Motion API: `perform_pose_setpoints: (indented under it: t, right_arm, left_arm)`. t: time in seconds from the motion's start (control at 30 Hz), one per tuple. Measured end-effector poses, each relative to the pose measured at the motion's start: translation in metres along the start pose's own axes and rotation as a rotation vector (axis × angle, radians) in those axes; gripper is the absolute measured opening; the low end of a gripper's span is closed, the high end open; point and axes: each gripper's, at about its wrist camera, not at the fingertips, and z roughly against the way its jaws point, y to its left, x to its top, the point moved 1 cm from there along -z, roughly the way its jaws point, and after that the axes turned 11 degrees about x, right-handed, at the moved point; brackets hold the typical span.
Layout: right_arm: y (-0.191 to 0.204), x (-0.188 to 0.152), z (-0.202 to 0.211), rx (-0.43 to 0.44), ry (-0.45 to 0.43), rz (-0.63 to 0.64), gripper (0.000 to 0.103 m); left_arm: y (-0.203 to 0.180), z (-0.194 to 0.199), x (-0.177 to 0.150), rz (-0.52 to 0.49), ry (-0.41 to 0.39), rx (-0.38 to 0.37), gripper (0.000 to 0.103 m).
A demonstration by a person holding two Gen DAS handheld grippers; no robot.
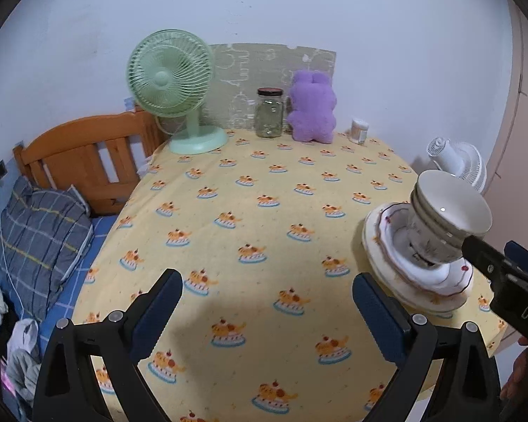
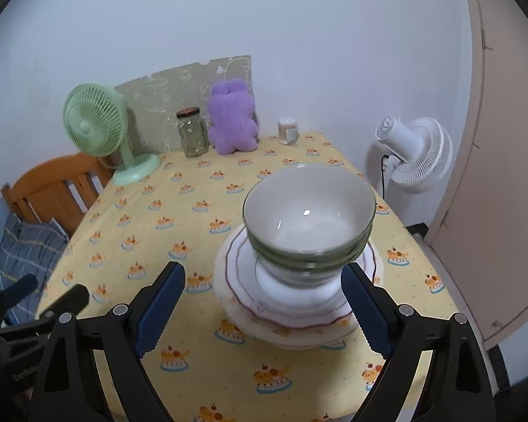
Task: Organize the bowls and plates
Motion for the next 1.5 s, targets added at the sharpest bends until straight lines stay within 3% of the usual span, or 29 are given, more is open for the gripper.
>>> perform_pose_setpoints:
  t: [0.17,0.43,0.77,1.0,1.5]
  right_arm:
    - [0.004,-0.025,0.001,0.036,0.015,-0.007,0.092]
    - [0.007,-0.044,0.016,0.066,0.013,0.001,0.092]
    - [0.015,-0.043,0.028,0.075,-0.036,0.042,0.092]
    - [0.018,-0.039,0.030,0.068,-0.044,0.061,0.092]
    - [0.021,-0.040,0.031,0.062,-0.042,0.064,0.092]
  left_arm:
    - [0.010,0.008,-0.021,0.042,-0.009,0.068,0.098]
    - [0.010,0.035,-0.039,0.055,-0.062,0.073,0.098]
    - [0.008,0.042,-0.037,0.063,-0.109,0.069,0.103]
    - [0.014,0.042,-0.033,0.099,-0.111,0.069,0.103]
    - [0.009,0.045,-0.034,0.071,-0.118,0.062,0.103]
